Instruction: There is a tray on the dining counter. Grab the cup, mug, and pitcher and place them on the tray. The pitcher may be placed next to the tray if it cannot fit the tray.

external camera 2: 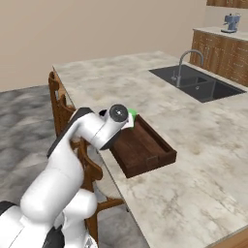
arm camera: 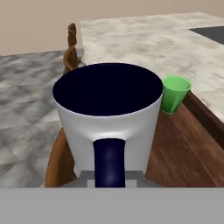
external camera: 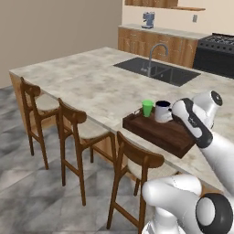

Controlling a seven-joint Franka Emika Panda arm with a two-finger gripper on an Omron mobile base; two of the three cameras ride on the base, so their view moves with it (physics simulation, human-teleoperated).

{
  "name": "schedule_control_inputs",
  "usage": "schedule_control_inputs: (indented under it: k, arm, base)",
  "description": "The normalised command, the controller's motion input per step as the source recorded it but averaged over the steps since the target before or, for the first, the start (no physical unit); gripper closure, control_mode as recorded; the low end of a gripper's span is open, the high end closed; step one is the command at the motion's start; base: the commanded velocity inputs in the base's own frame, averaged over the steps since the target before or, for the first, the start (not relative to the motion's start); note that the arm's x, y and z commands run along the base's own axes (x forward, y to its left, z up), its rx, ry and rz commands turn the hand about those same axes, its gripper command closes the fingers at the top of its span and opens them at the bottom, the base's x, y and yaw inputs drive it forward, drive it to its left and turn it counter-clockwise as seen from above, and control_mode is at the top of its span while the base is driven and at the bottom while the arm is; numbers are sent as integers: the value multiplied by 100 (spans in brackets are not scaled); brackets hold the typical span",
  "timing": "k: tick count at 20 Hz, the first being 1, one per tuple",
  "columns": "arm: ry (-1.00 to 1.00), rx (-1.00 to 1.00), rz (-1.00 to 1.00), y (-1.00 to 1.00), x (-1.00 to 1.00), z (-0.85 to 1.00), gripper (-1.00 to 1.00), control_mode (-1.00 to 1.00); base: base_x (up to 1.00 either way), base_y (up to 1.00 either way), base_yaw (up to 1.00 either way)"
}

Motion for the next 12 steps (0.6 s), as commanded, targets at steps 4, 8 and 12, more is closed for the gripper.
schedule_control_inputs:
  k: [4,8,12]
  arm:
    - [7,0,0,6,57,-29,100,-100]
    - [2,0,0,5,62,-27,100,-100]
    - [0,0,0,0,53,-29,100,-100]
  base:
    - [0,0,0]
    - [0,0,0]
    - [0,0,0]
